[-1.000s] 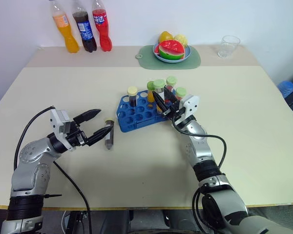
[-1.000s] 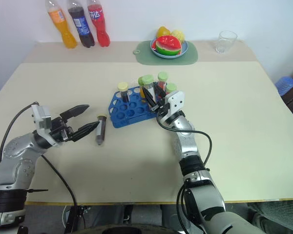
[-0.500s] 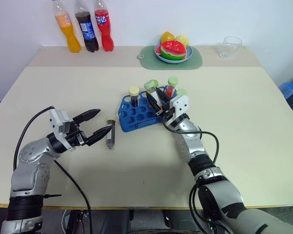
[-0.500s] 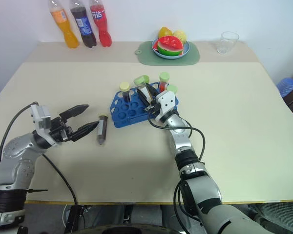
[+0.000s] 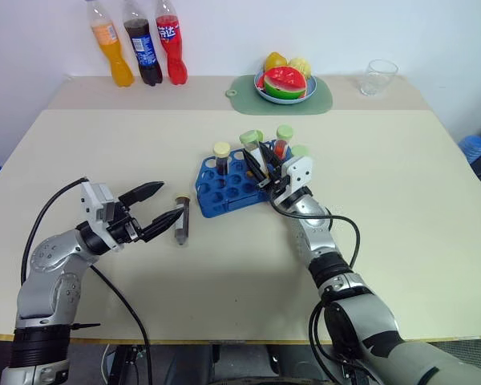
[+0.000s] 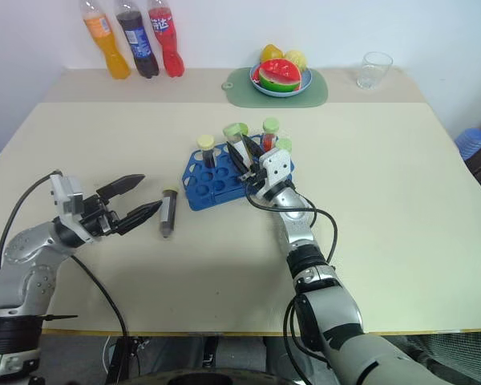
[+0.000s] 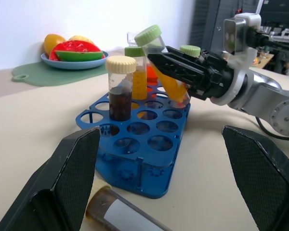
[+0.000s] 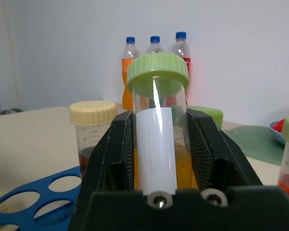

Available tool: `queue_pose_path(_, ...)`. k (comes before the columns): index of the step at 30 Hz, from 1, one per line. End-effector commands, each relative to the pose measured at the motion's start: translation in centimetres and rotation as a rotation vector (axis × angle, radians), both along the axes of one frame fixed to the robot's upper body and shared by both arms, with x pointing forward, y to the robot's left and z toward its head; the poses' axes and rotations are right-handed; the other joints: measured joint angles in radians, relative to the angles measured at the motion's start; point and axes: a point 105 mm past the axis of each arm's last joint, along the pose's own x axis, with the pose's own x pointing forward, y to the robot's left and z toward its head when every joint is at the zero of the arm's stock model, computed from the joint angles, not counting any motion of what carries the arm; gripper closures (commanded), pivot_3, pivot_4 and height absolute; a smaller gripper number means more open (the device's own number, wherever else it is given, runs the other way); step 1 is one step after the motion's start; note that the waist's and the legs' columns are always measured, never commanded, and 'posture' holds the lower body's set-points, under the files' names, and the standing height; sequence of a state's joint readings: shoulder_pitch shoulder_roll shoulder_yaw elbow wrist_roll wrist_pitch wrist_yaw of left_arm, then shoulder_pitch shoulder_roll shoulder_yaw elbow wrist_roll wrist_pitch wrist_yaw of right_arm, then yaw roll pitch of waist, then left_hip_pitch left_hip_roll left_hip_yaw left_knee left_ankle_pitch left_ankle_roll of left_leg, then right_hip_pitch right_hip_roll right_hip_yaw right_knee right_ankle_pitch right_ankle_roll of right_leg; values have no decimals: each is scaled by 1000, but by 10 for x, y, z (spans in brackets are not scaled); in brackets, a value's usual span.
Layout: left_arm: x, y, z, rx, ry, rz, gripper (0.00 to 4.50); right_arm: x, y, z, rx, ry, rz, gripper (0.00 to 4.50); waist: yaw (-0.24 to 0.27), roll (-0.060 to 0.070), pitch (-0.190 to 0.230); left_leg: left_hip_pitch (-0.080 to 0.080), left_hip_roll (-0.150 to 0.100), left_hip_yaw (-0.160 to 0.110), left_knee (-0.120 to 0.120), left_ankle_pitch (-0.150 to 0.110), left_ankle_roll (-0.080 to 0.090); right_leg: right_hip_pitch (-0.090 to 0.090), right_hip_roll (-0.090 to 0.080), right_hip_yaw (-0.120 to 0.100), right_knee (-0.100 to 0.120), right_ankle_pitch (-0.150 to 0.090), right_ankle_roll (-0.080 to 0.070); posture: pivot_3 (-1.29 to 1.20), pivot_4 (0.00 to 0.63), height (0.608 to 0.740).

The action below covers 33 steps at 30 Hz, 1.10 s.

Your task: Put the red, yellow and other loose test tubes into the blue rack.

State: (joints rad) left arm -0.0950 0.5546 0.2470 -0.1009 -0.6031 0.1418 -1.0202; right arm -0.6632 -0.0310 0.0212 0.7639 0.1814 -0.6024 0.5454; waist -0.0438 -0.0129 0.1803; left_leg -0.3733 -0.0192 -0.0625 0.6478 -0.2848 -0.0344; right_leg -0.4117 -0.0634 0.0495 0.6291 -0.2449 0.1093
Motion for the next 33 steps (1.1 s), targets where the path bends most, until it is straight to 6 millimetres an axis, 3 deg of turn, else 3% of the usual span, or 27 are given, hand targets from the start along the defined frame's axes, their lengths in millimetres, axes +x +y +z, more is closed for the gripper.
queue_pose_path(1, 0, -4, 10, -14, -46, -15, 332, -4, -11, 17, 36, -61, -19, 2892, 0, 0, 0, 0, 0, 0, 0, 0, 0, 0, 0, 0, 0, 0, 0, 0, 150, 740)
queue_pose_path(19, 3, -12, 7, -35, -36, -40, 332, -18, -22, 31, 55, -92, -8, 2892, -2, 1, 0, -1, 0, 1, -1, 0, 0, -2, 1, 0, 0, 0, 0, 0, 150, 740)
queue_pose_path(23, 3, -10, 7, -32, -37, -37, 332, -32, -33, 24, -45, -70, 18, 2892, 3, 1, 0, -1, 0, 0, -1, 0, 0, -2, 0, 0, 0, 0, 0, 0, 150, 740)
queue_pose_path(26, 2, -9, 7, -33, -37, -31, 332, -55, -48, 10, -138, 16, 68, 2892, 9, 1, 1, -2, 0, 0, -1, 0, 0, -1, -1, 0, -1, 0, 0, 0, 150, 740)
queue_pose_path(30, 1, -9, 3, -35, -29, -31, 332, -89, -78, -7, -280, 207, 112, 2892, 11, 2, 1, -2, 0, 1, -1, 0, 0, -1, -1, 0, -2, -1, 0, 0, 150, 740)
queue_pose_path(33, 0, -11, 1, -42, -23, -37, 332, -102, -96, -10, -372, 366, 132, 2892, 3, 2, 2, -1, 0, 1, 0, 0, 0, -1, 0, 0, -2, -2, -3, 0, 150, 740)
